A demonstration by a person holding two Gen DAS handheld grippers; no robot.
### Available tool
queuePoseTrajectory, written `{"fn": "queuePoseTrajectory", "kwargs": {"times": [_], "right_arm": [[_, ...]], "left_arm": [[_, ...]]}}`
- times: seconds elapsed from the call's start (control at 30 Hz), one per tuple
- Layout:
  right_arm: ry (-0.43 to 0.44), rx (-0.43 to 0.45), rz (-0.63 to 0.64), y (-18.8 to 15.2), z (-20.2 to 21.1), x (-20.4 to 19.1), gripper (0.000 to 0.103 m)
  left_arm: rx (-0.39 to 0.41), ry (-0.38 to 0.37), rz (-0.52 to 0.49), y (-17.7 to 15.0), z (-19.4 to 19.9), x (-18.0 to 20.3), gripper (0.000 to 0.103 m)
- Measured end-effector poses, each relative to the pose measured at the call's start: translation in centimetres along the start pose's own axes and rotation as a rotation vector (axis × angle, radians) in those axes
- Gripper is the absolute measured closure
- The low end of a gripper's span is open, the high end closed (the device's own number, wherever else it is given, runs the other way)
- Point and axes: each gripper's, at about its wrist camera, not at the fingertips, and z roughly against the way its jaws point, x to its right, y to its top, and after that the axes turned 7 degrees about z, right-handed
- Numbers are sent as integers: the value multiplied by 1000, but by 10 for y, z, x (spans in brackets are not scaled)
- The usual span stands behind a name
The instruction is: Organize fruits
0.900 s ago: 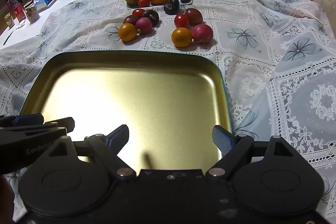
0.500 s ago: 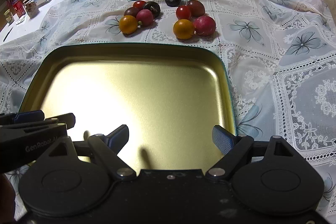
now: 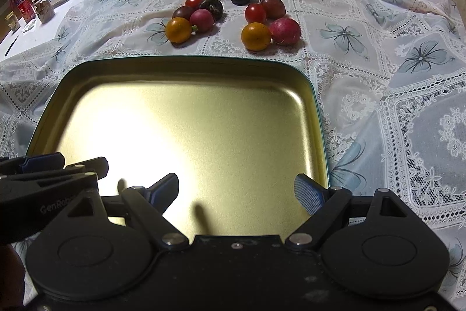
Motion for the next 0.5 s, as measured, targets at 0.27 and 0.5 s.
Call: {"fn": "queuePoseTrajectory", "kwargs": {"times": [0.27,0.5], "right_arm": [[11,-19,6,-2,-2,-2,13],[15,-29,7,-4,-2,-4,13]], "left_arm": [[-6,-12,10,-1,-1,-1,43],[-3,-3,10,-1,-2,-1,43]]}}
